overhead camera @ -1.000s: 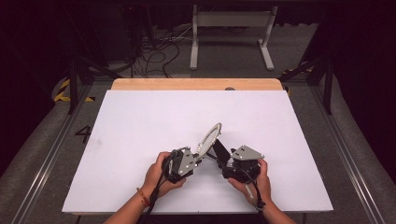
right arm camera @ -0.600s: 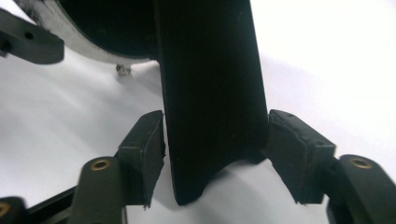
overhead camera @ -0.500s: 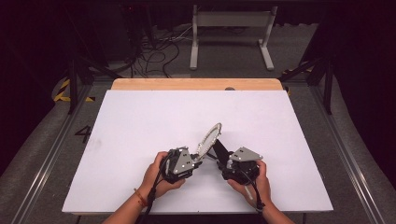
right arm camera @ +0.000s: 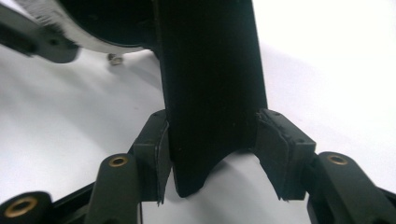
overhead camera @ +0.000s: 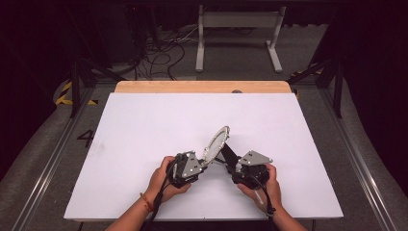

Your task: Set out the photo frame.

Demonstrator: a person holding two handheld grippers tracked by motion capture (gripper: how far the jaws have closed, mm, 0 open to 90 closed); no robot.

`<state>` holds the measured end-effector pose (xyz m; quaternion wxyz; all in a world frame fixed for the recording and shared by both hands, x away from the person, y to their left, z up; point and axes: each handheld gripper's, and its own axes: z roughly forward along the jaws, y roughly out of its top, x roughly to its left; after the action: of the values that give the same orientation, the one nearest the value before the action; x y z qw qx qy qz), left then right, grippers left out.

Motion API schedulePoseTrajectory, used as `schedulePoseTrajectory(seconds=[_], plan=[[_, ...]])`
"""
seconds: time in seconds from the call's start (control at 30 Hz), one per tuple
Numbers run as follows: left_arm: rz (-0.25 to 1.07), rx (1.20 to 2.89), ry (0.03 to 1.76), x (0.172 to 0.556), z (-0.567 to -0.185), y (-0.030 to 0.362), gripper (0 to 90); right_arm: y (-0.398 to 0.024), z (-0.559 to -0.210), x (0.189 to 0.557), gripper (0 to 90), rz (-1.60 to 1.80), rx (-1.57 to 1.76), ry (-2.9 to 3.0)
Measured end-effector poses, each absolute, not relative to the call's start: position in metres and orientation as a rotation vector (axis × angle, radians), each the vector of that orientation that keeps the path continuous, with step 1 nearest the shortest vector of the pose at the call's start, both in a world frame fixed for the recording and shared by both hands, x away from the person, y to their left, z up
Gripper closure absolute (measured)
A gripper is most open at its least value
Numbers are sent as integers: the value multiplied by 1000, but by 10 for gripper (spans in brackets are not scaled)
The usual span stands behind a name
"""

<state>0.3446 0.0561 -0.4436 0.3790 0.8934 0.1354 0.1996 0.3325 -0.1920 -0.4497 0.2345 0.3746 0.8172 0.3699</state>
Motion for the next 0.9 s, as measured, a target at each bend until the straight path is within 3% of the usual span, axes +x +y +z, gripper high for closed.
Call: schedulePoseTrajectory(seconds=[0.27, 0.7, 0.9], plan=[[501, 2286, 345, 343, -443, 54, 746, -199, -450, 337, 451, 1009, 1040, 2233], [491, 2285, 345, 343, -444, 54, 749, -204, -446, 332, 490, 1009, 1033, 2251], [489, 2286, 343, 345, -444, 53, 748, -204, -447, 332, 552, 1007, 1024, 2276]])
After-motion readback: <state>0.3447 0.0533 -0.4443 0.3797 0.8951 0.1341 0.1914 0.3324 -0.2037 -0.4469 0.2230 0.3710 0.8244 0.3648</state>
